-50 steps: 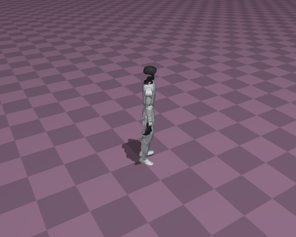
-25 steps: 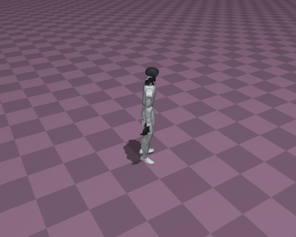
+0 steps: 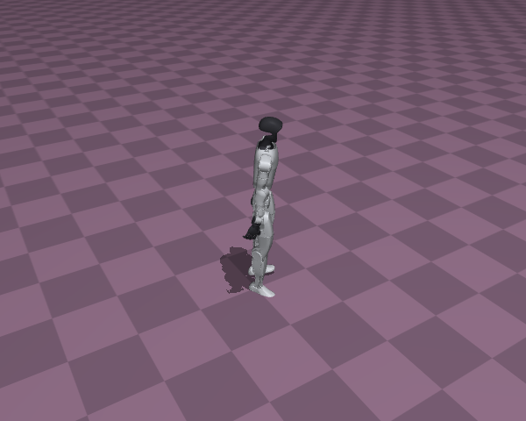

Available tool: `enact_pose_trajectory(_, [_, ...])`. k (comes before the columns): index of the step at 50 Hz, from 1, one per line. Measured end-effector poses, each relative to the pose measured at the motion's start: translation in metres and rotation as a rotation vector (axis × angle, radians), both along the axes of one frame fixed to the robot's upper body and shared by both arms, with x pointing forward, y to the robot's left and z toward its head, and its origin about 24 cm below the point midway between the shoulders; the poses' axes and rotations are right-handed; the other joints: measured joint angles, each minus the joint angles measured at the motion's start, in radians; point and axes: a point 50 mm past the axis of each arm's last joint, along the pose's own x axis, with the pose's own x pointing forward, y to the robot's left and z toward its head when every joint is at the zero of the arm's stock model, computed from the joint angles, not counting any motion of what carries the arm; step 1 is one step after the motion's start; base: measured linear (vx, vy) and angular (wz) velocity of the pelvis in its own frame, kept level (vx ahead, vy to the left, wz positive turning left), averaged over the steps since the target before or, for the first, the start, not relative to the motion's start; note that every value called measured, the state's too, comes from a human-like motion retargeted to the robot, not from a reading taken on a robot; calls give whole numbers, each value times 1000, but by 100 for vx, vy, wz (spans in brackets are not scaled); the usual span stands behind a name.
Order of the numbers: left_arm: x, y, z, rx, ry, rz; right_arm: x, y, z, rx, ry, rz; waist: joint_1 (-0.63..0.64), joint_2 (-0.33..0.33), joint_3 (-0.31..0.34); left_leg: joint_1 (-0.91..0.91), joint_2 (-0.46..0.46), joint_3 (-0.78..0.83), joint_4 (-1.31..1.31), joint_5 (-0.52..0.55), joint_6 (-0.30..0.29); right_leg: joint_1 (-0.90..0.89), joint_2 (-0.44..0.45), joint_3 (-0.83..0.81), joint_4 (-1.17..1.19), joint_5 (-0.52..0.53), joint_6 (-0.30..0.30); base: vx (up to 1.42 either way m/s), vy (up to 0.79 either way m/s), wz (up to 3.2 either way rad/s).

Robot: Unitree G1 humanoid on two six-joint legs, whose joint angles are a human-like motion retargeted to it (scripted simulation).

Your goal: Upper body actions

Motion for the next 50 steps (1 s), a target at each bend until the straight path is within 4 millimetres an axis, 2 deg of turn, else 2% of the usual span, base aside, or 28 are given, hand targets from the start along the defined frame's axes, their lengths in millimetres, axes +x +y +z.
enact_pose_trajectory(5, [23, 3, -1, 13, -102, -7, 12, 4, -1, -20, -55, 46, 25, -33, 62, 20, -11, 33, -4, -7, 17, -12, -11, 44, 23, 38, 9, -20, 15, -40])
enact_pose_trajectory(8, [27, 3, -1, 1, -115, 17, 28, 2, -1, -34, -104, 155, 32, -33, 61, 9, 2, 76, -13, -6, 22, -49, -12, 68, 76, 1, 16, -18, 6, -70])
enact_pose_trajectory(13, [24, 5, -1, -12, -92, 28, 52, 0, 0, -26, -181, 280, -13, -25, 55, -11, 9, 77, -19, 0, 33, -43, -2, 89, 107, -19, -11, -12, 3, -5])
enact_pose_trajectory(15, [25, 8, 0, -10, -83, 11, 55, -1, 1, -20, -197, 293, -21, -34, 53, -12, -2, 68, -17, 0, 34, -19, -18, 90, 98, -18, 18, -2, -1, 27])
enact_pose_trajectory(17, [25, 12, 1, 0, -75, -8, 52, -5, 1, -16, -191, 285, -11, -44, 45, -4, -16, 61, -18, -3, 33, 3, -31, 76, 68, -29, 41, 8, 0, 18])
enact_pose_trajectory(20, [20, 16, 1, 21, -67, -7, 38, -11, 1, -20, -137, 260, 36, -59, 8, 5, -34, 70, -22, -9, 28, 20, -31, 76, 12, -20, 30, 13, 1, -10])
enact_pose_trajectory(24, [12, 7, -1, 25, -54, 53, 22, -19, 3, -44, -72, 179, 106, -49, -40, -2, -27, 84, -21, -13, 21, 22, -24, 83, -15, -10, 33, 8, 2, -14])
enact_pose_trajectory(28, [5, 0, -1, -2, -43, 93, 18, -21, 3, -51, -75, 102, 80, -27, -57, -1, -21, 50, -21, -9, 21, 40, -18, 44, -6, -33, 27, 4, 3, 41])
enact_pose_trajectory(32, [1, 4, 0, 13, -21, 39, 15, -16, 2, -35, -82, 44, 65, -18, -64, 1, -18, 18, -21, -4, 18, 66, -7, 6, -20, -42, 20, -1, 0, 42])
enact_pose_trajectory(37, [0, 7, 0, 17, -11, -11, 3, -11, 1, -22, -50, 37, 108, -22, -79, -6, -14, -1, -19, 1, 12, 74, -2, -17, -27, -51, 13, -4, -1, 22])
enact_pose_trajectory(44, [8, -4, -1, -19, -29, 18, -3, -9, 1, -31, -11, 111, 128, -14, -80, -32, -14, -67, -9, 19, 8, 97, -2, -90, -30, -74, 12, -16, 0, 49])
enact_pose_trajectory(50, [15, -11, -1, -35, -46, -72, -9, -10, 2, -28, 10, 108, 170, -2, -68, -55, -23, -129, -2, 37, 5, 119, -6, -157, -33, -87, 15, -23, -2, 55])
